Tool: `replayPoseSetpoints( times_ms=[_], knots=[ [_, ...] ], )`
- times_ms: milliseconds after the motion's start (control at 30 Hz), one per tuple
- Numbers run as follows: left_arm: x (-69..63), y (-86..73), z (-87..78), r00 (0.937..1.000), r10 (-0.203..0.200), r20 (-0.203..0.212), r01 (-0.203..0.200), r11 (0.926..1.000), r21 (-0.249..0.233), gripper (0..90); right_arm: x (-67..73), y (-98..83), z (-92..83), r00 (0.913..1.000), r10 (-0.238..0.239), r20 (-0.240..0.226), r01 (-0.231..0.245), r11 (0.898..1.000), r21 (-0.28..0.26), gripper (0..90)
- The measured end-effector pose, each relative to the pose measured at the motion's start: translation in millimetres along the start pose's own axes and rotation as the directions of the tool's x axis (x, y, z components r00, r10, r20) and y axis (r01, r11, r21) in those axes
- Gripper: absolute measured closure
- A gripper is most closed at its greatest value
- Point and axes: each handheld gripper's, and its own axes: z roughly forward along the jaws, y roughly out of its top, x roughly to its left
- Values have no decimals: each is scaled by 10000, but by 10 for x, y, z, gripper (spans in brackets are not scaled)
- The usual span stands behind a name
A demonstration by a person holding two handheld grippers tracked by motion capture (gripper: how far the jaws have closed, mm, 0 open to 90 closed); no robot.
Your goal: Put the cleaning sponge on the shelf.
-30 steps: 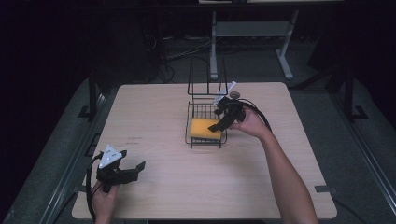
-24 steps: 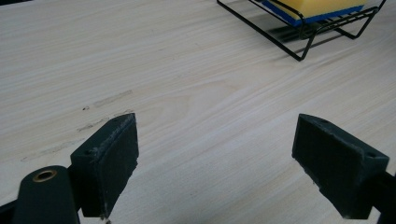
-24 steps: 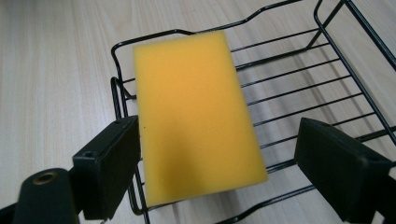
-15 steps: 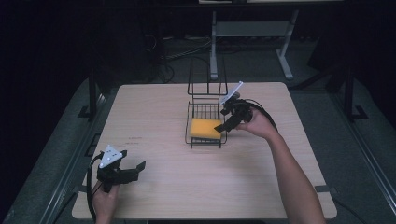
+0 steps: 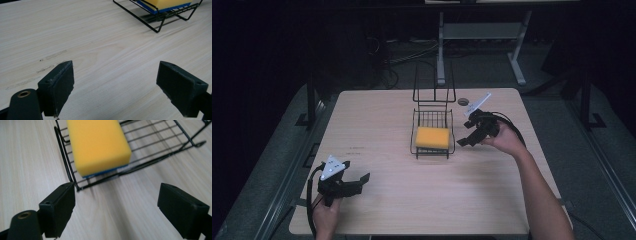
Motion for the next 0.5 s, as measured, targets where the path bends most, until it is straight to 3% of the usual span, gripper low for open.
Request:
replayPoseSetpoints(
  times_ms=[500],
  knots=[
    [-20, -4, 14, 10000, 64, -42, -64, 10000, 48, 141, 73, -448, -115, 9988, 457, 196, -468, 9971, 593, 144]
  ],
)
